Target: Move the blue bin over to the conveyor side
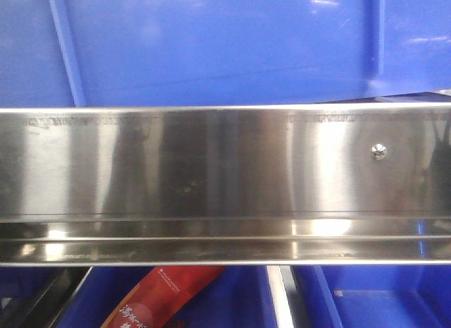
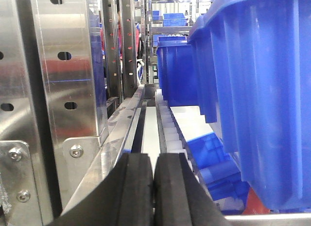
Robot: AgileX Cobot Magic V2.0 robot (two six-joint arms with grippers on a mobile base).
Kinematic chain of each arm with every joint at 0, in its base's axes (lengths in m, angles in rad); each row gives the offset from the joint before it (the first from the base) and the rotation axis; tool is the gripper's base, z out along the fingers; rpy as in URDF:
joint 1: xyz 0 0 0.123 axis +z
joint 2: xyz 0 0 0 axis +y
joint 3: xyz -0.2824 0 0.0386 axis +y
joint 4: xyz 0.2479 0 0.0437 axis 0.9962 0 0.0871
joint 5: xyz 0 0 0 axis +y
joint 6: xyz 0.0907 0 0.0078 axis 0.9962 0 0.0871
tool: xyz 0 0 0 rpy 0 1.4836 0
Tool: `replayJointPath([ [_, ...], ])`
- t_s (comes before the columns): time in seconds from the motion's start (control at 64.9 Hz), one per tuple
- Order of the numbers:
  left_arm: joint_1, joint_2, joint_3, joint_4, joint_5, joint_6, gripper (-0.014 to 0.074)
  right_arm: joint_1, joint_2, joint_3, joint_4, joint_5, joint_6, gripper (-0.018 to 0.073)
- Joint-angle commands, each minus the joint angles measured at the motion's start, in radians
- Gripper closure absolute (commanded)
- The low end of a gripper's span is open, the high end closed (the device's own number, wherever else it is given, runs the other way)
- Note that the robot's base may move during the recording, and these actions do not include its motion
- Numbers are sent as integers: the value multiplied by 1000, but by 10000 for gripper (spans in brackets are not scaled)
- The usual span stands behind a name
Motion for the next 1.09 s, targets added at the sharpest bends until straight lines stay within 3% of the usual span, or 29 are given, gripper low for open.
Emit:
replayJointPath([
  [0.0,-3,-6,-2,-6,-18,-2,593,3,-3,0,-2,-12,-6,648],
  [1.079,-3,-6,-2,-6,-33,-2,593,3,-3,0,-2,-51,-6,648],
])
